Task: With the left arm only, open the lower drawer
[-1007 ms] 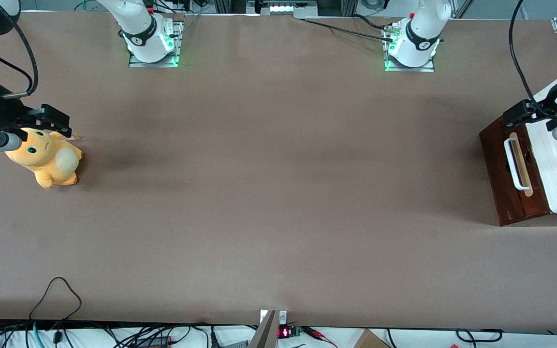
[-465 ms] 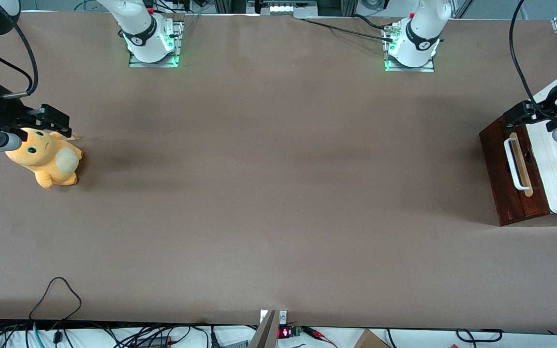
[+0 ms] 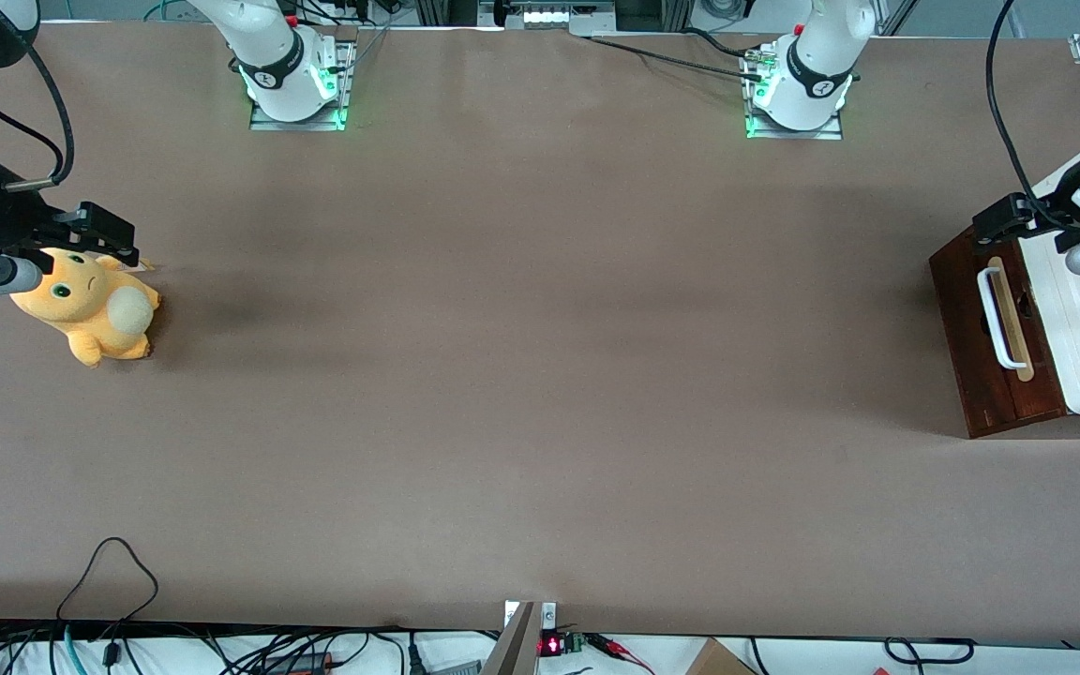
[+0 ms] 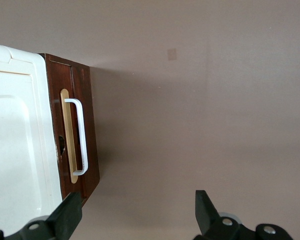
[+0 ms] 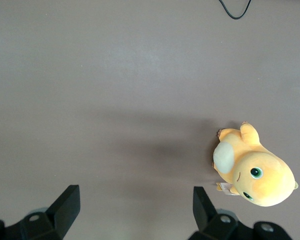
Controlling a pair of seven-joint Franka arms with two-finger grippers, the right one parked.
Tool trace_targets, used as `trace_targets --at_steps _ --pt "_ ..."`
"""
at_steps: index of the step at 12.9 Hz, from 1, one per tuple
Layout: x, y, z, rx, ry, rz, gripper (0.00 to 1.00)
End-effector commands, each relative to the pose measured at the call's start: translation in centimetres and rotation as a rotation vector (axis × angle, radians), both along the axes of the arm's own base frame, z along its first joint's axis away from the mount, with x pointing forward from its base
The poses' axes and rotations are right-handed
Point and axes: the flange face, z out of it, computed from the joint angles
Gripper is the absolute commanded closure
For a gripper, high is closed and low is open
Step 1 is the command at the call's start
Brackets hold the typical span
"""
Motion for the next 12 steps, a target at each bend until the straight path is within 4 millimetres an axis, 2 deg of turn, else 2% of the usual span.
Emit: trace_targets --at_steps 1,6,9,10,11,12 --pt "0.1 0.0 0.5 -0.035 0.024 -0.021 0.00" --pt "-0.3 -0.5 0.1 -0.131 0.063 -0.002 0.00" --pt "-0.3 -0.1 -0.1 -0.126 0.069 -0.002 0.00" --pt "-0.2 -0.2 -0.4 -0.114 0.076 0.001 0.00" --pt "0.0 -0.6 -1.0 -0.056 0.087 -0.007 0.06" --pt "0.3 -1.7 -1.6 0.057 0.093 -0.012 0.07"
